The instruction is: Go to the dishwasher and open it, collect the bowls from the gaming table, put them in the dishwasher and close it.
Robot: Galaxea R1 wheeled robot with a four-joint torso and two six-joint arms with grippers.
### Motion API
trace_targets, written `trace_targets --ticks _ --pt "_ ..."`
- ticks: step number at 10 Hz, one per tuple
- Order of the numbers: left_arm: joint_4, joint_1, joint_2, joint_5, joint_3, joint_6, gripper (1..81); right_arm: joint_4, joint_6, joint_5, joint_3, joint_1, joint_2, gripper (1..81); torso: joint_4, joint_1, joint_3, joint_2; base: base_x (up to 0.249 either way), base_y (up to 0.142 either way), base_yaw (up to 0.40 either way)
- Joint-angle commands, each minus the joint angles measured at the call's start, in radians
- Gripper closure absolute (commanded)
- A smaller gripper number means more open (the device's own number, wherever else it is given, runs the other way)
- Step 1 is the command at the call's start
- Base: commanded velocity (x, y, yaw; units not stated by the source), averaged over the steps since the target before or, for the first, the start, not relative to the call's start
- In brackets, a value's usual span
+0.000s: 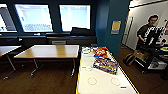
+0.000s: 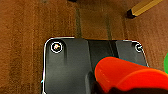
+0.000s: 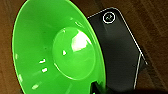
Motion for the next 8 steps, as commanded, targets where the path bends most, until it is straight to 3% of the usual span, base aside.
trace_targets --ticks 1,8 --pt "0.022 -0.038 -0.009 0.036 0.000 0.005 81.1 -0.031 -0.012 -0.087 0.007 0.037 0.010 81.1 0.000 0.000 0.000 0.000 -0.111 0.000 0.000" --pt "0.039 -0.034 0.003 0.036 -0.005 0.005 81.1 -0.034 -0.012 -0.087 -0.026 0.035 0.028 81.1 0.000 0.000 0.000 0.000 -0.113 0.000 0.000"
